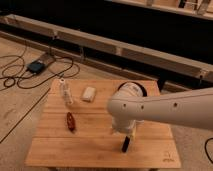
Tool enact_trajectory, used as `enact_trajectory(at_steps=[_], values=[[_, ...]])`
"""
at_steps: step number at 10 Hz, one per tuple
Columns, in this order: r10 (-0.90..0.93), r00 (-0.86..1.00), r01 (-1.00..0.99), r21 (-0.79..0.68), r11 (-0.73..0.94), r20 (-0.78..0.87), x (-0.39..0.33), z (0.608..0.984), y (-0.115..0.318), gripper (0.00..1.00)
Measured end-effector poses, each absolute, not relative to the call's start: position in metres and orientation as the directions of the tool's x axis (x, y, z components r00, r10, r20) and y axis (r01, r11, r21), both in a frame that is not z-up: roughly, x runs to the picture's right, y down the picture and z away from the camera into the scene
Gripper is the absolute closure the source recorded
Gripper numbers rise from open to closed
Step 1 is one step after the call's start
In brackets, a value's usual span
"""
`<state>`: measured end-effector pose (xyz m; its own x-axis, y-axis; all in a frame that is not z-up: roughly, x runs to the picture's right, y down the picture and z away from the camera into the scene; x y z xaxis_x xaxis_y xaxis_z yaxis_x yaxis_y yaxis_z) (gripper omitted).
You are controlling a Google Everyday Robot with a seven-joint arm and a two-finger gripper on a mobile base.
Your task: Knock the eraser over
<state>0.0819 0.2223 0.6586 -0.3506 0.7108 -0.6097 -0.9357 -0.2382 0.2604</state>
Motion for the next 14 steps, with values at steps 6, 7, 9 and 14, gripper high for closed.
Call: enact_trajectory(at_steps=[6, 7, 9, 14], values=[[0.651, -0.378, -0.926, 0.275, -0.259, -0.658, 0.107, 0.69, 0.253, 0.35], [0.648, -0.369, -0.929, 0.264, -0.257, -0.666, 0.104, 0.7, 0.251, 0.35], [0.662, -0.331, -0.943, 0.214, -0.254, -0.672, 0.085, 0.719, 0.235, 0.35], [0.703, -0.241, -0.968, 0.112, -0.225, -0.669, 0.047, 0.737, 0.198, 0.35]])
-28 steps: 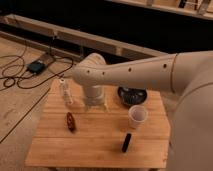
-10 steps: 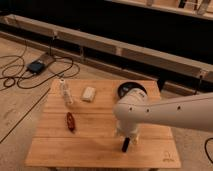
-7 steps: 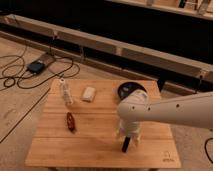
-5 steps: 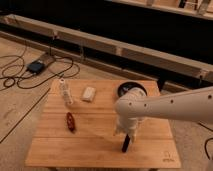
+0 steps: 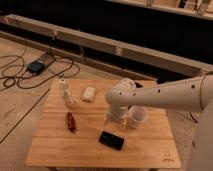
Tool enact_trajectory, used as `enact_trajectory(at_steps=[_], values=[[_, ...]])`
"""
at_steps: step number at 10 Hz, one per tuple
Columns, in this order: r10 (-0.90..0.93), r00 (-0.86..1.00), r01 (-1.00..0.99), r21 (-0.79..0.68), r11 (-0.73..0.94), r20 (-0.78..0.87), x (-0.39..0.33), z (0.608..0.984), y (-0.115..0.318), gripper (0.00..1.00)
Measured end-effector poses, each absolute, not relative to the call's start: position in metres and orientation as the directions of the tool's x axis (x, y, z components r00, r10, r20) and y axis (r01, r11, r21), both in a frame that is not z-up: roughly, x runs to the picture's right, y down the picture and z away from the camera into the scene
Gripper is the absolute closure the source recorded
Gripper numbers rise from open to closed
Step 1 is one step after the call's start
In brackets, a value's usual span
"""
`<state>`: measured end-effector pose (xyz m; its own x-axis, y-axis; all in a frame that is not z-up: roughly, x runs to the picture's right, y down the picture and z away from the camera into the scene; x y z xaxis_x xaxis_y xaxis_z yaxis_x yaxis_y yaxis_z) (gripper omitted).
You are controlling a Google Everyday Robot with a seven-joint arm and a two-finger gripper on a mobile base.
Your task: Knock the eraser over
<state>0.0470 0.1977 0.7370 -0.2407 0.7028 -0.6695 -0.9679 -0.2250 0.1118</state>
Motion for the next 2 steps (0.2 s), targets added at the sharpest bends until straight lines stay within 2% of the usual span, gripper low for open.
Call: enact_trajectory(at_steps=[2], values=[[0.702, -0.242, -0.968, 0.113, -0.226, -0.669, 0.0477, 0.7369, 0.1977, 0.35]])
